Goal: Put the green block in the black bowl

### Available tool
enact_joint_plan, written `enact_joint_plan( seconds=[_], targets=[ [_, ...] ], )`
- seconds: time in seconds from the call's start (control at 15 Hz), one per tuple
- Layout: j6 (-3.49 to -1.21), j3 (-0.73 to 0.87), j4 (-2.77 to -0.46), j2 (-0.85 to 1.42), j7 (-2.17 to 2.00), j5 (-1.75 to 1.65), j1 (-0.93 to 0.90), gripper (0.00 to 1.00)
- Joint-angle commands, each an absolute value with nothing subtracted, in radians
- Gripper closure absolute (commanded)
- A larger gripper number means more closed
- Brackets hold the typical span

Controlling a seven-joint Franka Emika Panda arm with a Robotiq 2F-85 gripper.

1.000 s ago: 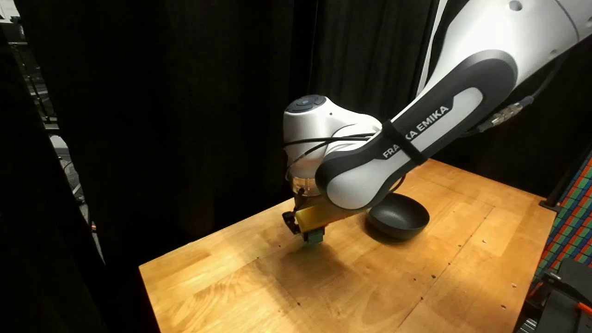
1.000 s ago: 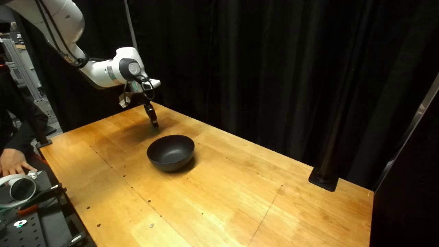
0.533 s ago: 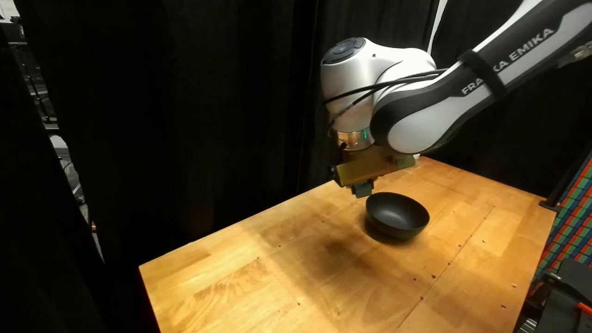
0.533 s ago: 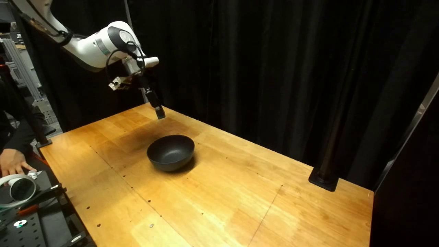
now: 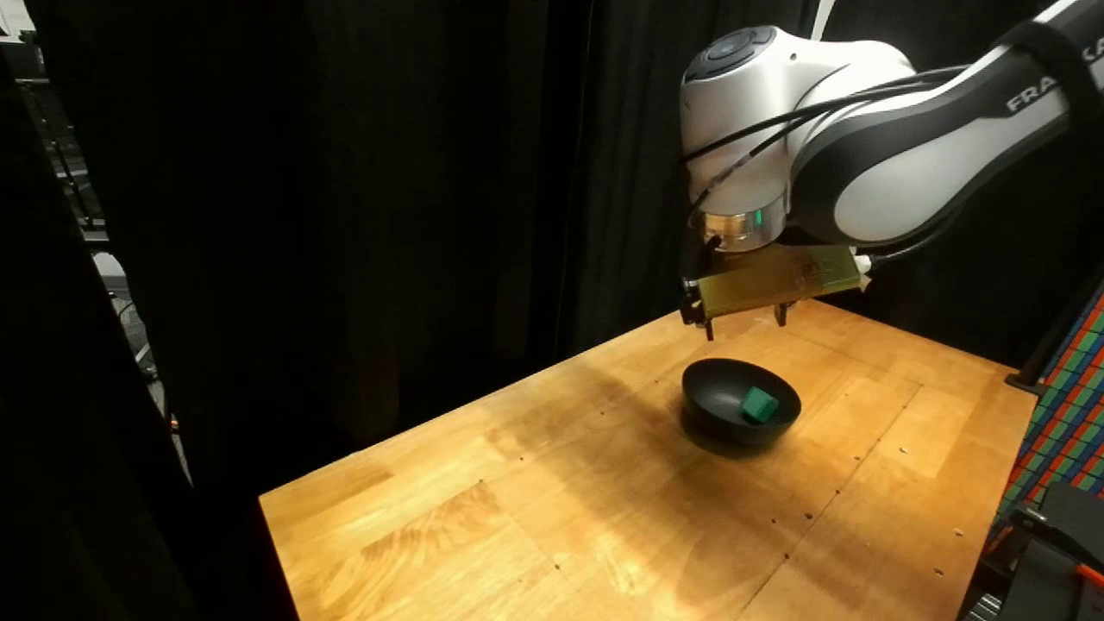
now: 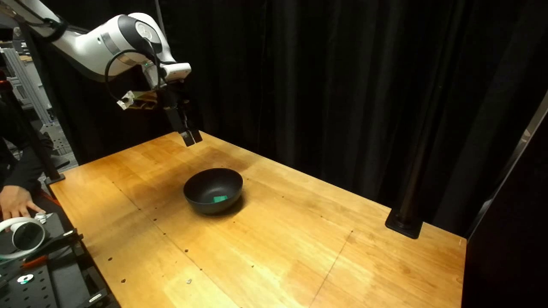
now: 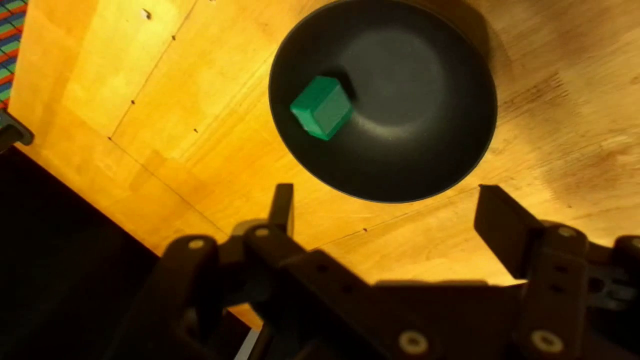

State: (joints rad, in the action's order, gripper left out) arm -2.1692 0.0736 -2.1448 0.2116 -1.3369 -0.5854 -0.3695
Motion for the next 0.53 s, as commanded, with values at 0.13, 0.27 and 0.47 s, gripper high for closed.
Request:
enact_joint_plan(
  seconds=[0.13,0.27,0.47],
  targets=[
    [-2.137,-0.074,-2.244,-0.042,-1.063,-0.303,-0.264,0.0],
    [-2.083,-0.098,-2.244,-0.118,-0.914,-0.156,-0.245,0.0],
    [-2.071,-0.128,-2.206,-0.082,-0.937,-0.161,-0.219,0.0]
  ],
)
